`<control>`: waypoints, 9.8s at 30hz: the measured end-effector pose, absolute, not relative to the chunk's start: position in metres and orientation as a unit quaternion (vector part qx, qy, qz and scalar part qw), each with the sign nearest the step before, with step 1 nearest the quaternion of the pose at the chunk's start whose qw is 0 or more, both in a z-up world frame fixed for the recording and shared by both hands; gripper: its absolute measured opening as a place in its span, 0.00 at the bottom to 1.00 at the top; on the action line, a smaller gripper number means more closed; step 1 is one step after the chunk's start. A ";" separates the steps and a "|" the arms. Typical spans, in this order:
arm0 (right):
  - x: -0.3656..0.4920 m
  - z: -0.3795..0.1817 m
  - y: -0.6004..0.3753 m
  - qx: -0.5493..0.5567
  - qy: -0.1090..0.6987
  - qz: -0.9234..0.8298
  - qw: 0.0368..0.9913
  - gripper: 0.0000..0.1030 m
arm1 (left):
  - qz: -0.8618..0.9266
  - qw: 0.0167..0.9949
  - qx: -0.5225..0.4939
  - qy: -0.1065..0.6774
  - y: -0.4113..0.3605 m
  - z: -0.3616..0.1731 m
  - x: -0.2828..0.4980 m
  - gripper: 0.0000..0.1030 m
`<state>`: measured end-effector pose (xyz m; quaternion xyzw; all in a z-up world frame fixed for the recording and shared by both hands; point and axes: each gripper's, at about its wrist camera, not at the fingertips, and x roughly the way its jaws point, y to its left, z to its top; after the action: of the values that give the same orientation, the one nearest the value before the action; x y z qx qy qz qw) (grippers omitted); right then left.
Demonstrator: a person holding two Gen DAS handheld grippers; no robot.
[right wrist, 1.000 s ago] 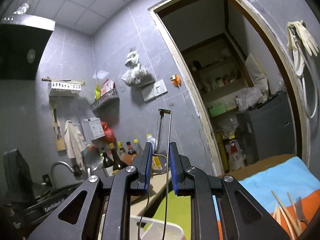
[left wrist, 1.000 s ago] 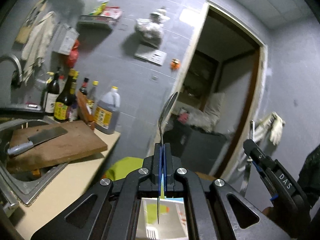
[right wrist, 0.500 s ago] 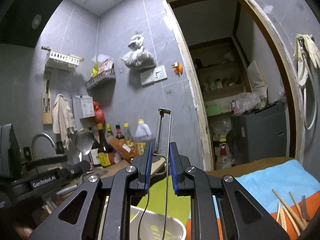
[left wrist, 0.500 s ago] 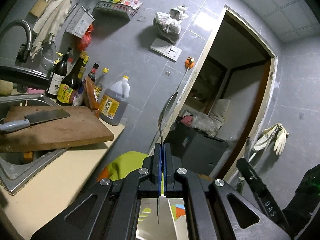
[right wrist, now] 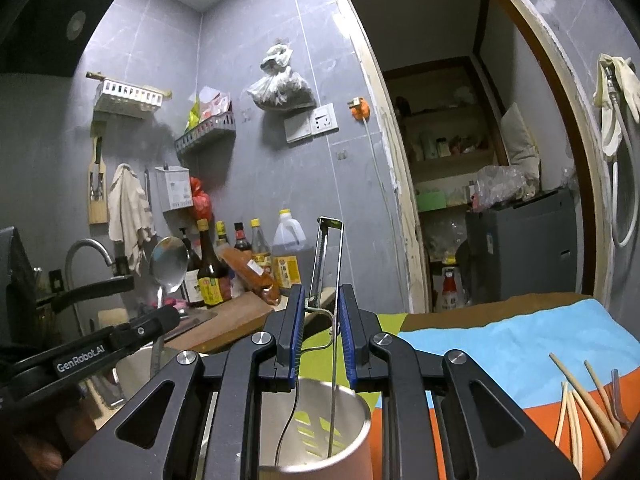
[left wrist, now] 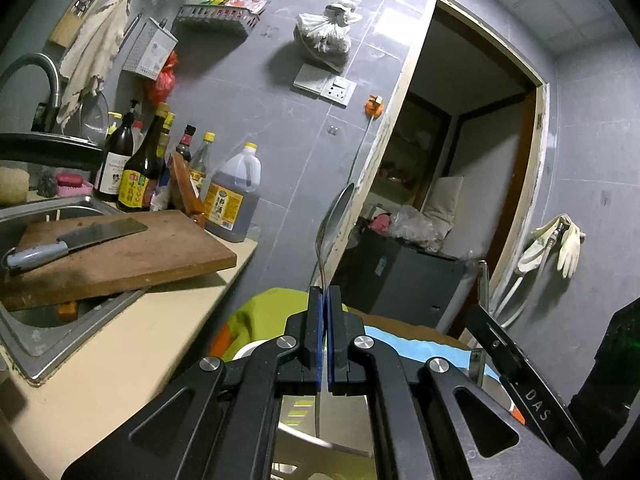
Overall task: Organize utensils
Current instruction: 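Lower the spoon into the caddy and open the left tool, then grasp a spoon with the left tool while the right tool grasps a fork, then carry the spoon and fork over the caddy with both tools, then drop the spoon and fork into the caddy, opening both tools, then move both tools back toward the chopsticks on the cloth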
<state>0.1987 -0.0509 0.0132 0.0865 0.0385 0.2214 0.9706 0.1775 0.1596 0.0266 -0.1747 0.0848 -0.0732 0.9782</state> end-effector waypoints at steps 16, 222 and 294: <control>0.198 0.010 -0.045 0.078 0.048 0.236 0.967 0.15 | -0.076 0.981 -0.153 0.092 0.152 0.025 0.170 0.01; 0.191 0.066 -0.050 0.030 0.048 0.234 0.971 0.22 | 0.020 0.994 -0.011 0.109 0.123 0.076 0.163 0.01; 0.158 0.009 -0.274 0.014 0.188 0.088 0.978 0.72 | -0.181 0.964 0.019 0.194 -0.081 0.020 0.159 0.94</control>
<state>0.1580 -0.2743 0.0090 0.0143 0.1880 0.0877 0.9781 0.1592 -0.0808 0.0196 0.0188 0.1937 -0.1808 0.9641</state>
